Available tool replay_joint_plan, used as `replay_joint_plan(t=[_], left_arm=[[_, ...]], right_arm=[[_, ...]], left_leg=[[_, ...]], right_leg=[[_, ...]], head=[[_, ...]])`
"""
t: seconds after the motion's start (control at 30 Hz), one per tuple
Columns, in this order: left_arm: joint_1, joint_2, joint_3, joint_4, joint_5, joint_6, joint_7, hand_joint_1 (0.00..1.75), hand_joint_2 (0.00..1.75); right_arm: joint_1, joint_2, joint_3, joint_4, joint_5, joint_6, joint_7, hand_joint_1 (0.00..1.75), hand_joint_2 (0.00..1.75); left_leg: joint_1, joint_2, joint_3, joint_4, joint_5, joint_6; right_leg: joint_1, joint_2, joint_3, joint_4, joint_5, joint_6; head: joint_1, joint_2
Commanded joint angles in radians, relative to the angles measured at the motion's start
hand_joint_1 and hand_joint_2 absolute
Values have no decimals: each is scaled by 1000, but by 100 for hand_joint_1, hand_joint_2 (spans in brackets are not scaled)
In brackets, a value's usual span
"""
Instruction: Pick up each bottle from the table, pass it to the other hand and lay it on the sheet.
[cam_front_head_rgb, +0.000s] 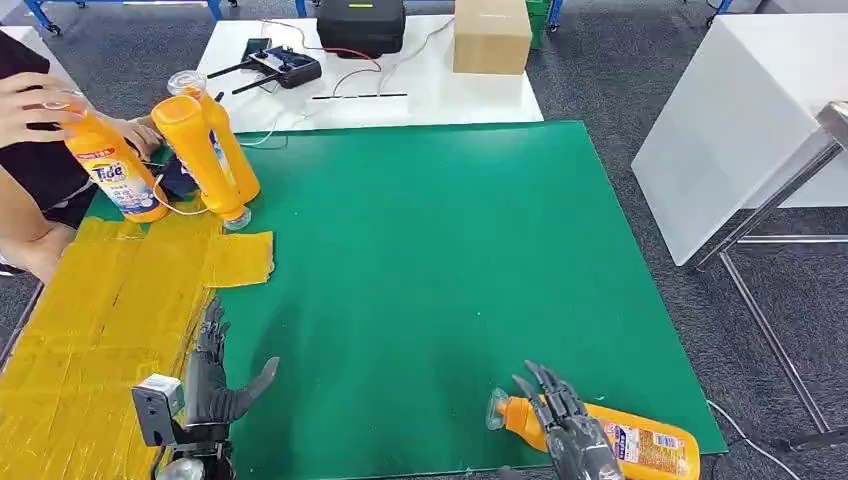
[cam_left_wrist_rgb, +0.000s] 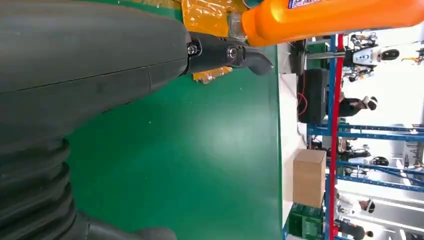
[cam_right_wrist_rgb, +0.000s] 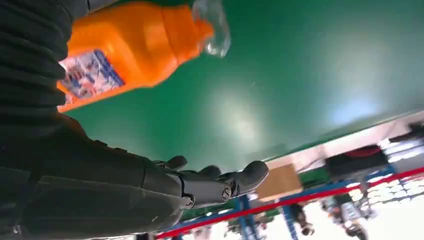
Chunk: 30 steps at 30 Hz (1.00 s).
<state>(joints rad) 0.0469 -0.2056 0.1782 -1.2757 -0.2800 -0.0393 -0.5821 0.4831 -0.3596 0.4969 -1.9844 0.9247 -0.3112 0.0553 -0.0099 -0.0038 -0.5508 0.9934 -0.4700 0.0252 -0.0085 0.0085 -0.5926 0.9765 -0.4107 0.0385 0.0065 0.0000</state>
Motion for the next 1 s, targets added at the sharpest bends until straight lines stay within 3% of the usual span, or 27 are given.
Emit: replay_joint_plan(t=[0.03, 0.23, 1.0], left_arm=[[-32, 8, 22, 79, 15, -2, 3, 0, 175], [-20, 7, 31, 75, 23, 2, 4, 0, 175], [-20, 7, 31, 75, 22, 2, 4, 0, 175]], right_arm=[[-23, -163, 190, -34, -27, -43, 45, 0, 175], [-36, -257, 275, -96, -6, -118, 138, 0, 175], [-43, -265, 287, -96, 3, -121, 151, 0, 175]], left_leg=[[1, 1, 2, -1, -1, -1], [1, 1, 3, 0, -1, -2], [2, -1, 7, 0, -3, -3]], right_leg=[[1, 0, 2, -1, 0, -1], [1, 0, 3, 0, -1, -1], [2, -2, 7, -1, -3, -1]], head=[[0, 0], [0, 0], [0, 0]])
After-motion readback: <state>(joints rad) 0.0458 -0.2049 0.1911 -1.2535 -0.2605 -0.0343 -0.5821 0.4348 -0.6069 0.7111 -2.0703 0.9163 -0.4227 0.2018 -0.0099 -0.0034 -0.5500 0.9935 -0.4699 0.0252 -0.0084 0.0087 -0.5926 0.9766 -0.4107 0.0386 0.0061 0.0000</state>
